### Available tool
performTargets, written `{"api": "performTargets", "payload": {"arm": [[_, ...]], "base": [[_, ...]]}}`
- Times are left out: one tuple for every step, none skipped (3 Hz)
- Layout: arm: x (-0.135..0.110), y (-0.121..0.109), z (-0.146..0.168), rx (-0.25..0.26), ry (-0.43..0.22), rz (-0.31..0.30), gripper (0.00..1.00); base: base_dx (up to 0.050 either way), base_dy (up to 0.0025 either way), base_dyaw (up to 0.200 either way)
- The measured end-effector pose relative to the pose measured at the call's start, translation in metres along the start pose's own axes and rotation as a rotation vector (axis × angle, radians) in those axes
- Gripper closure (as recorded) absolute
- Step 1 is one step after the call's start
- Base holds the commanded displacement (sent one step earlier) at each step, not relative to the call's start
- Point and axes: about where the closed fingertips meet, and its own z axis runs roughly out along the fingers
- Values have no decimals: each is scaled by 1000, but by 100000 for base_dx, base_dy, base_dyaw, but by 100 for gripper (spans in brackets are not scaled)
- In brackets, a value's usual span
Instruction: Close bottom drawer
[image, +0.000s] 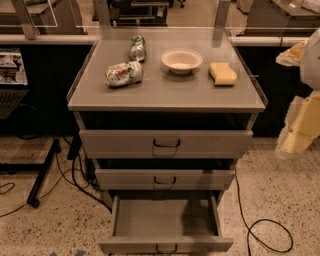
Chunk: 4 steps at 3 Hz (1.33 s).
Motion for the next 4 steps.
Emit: {"api": "performTargets", "payload": {"arm": [[-23, 33, 8, 28, -97, 85, 0], [-50, 73, 43, 9, -197, 249, 0], [-66, 105, 116, -69, -261, 353, 0], [-74, 110, 190, -112, -308, 396, 0]], "base": [[0, 0, 0], [0, 0, 0], [0, 0, 0], [0, 0, 0]]}}
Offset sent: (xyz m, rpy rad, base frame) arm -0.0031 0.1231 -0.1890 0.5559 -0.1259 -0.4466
